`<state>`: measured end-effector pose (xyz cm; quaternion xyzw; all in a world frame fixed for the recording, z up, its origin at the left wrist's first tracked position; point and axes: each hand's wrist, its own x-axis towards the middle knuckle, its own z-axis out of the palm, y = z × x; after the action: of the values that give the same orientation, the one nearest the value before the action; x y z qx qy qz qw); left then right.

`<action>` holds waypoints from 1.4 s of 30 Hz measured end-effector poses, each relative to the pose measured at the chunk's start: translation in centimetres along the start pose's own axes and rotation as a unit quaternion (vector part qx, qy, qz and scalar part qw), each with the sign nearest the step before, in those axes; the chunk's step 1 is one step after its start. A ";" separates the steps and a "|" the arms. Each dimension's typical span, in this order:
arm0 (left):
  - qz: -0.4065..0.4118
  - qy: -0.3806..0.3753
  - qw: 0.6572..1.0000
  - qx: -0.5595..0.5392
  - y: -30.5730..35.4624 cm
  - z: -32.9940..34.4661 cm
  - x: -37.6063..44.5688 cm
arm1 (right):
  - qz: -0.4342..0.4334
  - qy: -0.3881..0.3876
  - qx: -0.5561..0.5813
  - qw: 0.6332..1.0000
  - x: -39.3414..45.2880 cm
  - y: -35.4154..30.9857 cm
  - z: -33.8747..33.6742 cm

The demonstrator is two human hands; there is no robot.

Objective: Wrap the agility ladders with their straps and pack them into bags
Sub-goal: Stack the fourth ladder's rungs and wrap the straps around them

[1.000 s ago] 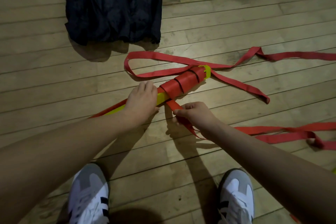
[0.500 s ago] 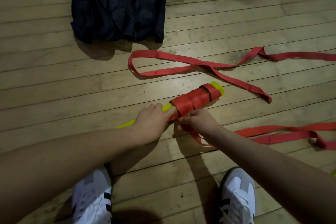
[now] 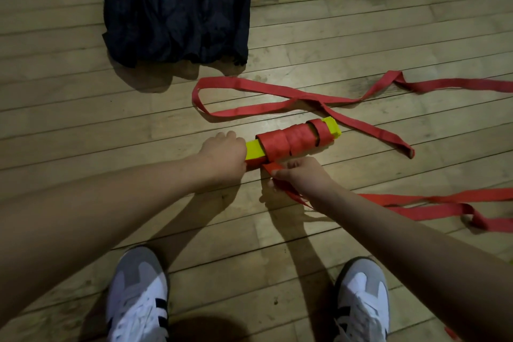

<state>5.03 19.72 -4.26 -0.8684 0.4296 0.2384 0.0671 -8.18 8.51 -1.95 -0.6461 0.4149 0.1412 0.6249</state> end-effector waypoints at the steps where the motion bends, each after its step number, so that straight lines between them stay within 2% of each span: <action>1: -0.010 -0.003 1.000 0.007 0.0 0.1 -0.2 | 0.000 0.002 -0.008 1.000 0.0 0.1 0.0; 7: -0.030 0.025 0.999 0.027 0.1 -0.4 0.0 | -0.047 0.033 -0.069 0.996 -0.1 0.7 0.6; 13: -0.023 0.075 0.993 0.092 0.5 -1.5 1.6 | -0.046 0.048 -0.032 0.997 0.6 -0.5 0.3; 19: 0.030 0.117 0.979 0.165 0.5 0.3 1.2 | 0.011 0.047 0.068 0.997 0.7 0.4 0.8; 23: 0.073 0.146 0.966 0.199 0.6 1.4 -0.3 | 0.012 0.071 0.078 0.994 0.9 1.2 1.6; 28: 0.068 0.111 0.983 0.132 0.9 2.7 -2.5 | 0.017 0.116 0.047 0.992 0.9 2.8 2.3; 33: 0.053 0.059 0.984 0.160 0.6 1.8 -1.9 | 0.005 0.115 0.026 0.993 0.5 2.6 2.3; 42: -0.015 0.092 0.974 0.205 -2.5 -0.8 1.5 | -0.023 0.058 0.045 0.997 0.3 0.1 1.1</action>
<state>8.03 19.95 -4.44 -0.8603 0.4611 0.0636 0.2079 -7.74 9.44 -2.44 -0.6338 0.4409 0.0702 0.6316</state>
